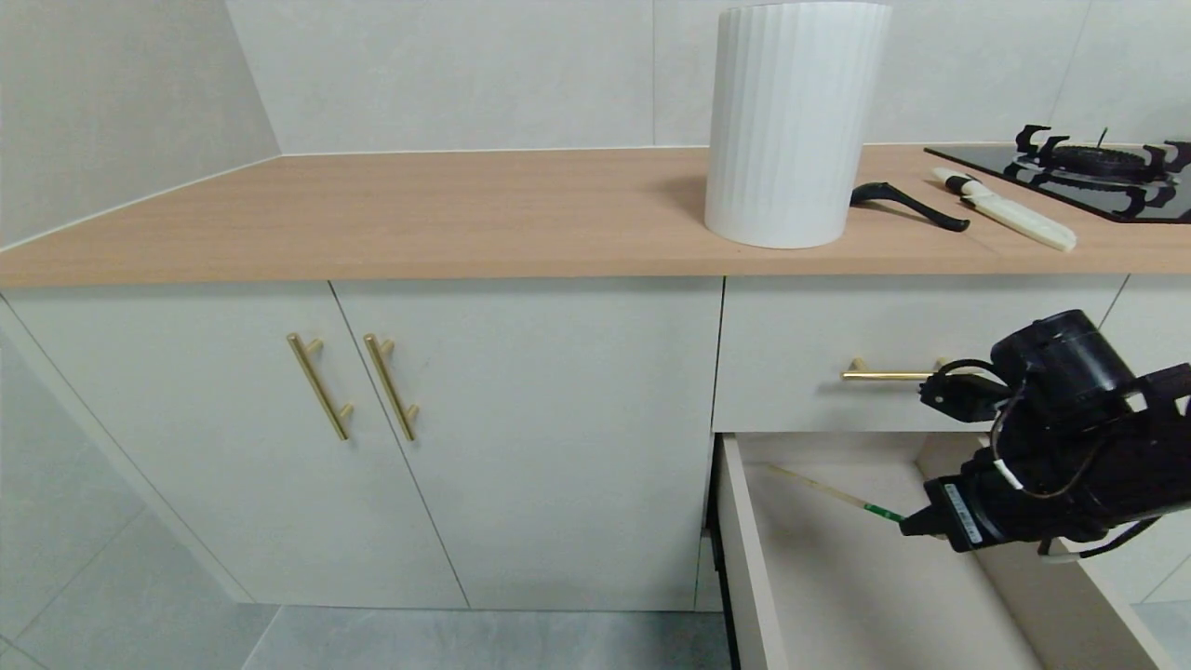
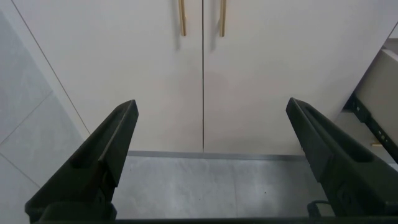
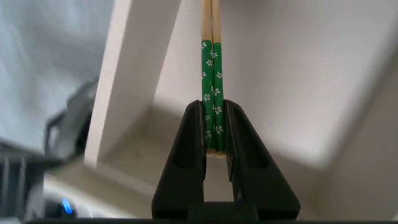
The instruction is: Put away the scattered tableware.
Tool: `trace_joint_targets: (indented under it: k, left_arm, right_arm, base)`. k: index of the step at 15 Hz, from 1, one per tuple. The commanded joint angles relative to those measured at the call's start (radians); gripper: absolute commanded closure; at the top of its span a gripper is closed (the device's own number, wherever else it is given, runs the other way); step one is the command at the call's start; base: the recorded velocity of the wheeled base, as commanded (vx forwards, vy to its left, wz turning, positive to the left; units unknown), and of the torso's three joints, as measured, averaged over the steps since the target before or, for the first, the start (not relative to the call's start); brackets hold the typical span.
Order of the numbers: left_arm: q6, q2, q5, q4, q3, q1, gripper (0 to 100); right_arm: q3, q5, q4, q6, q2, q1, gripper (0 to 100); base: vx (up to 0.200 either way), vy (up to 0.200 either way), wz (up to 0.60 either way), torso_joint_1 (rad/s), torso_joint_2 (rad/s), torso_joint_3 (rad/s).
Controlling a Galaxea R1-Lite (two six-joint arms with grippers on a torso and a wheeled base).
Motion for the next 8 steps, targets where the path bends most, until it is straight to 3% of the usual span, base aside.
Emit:
trace_joint_targets:
  k: [1,8]
  left_arm:
    - [0.0,0.0,0.001,0.0,0.0,0.0,0]
    - [0.0,0.0,0.001,0.0,0.0,0.0,0]
  right_arm:
    - [-0.001,0.0,-0.037,0.03,0.117,0.001,100]
    - [-0.001,-0.109,-0.275,0.155,0.399,0.025,100]
  base:
    - [0.0,0.0,0.0,0.0,0.0,0.0]
    - [0.0,0.0,0.0,0.0,0.0,0.0]
